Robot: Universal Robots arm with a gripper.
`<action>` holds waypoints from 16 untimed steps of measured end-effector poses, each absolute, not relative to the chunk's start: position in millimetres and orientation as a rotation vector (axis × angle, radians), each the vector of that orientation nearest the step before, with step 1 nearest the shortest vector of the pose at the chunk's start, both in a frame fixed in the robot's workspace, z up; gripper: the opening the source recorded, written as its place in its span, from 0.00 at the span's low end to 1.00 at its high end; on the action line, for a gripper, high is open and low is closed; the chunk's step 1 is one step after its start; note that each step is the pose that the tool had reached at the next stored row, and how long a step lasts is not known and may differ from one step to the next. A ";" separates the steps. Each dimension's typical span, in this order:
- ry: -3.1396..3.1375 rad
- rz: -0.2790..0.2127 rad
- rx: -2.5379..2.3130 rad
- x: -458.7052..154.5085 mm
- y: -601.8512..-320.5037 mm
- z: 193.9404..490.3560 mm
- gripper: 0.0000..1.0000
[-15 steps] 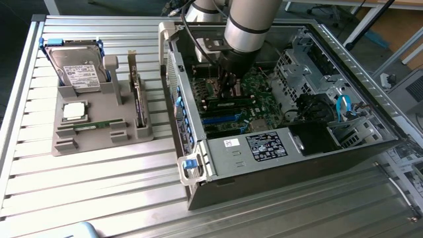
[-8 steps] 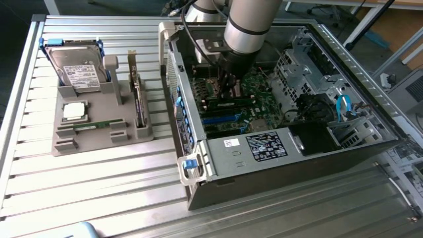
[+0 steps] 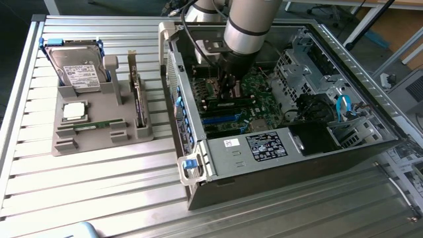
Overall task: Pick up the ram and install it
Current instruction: 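Press down the ram until it locks into place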
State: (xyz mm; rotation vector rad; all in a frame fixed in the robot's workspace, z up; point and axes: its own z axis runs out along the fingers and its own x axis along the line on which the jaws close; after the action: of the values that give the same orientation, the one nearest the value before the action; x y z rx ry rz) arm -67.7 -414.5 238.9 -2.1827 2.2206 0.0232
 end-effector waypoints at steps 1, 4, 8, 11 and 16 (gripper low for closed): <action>2.221 0.023 -2.183 -67.8 -414.5 238.6 0.11; 2.221 0.023 -2.183 -67.8 -414.6 237.7 0.11; 2.221 0.023 -2.183 -67.8 -414.7 236.7 0.11; 2.221 0.023 -2.183 -67.8 -414.7 236.7 0.11; 2.221 0.023 -2.183 -67.8 -414.9 235.9 0.11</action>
State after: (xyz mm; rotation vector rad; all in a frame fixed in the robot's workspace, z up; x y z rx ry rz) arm -67.8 -414.9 235.9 -2.1828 2.2207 0.0232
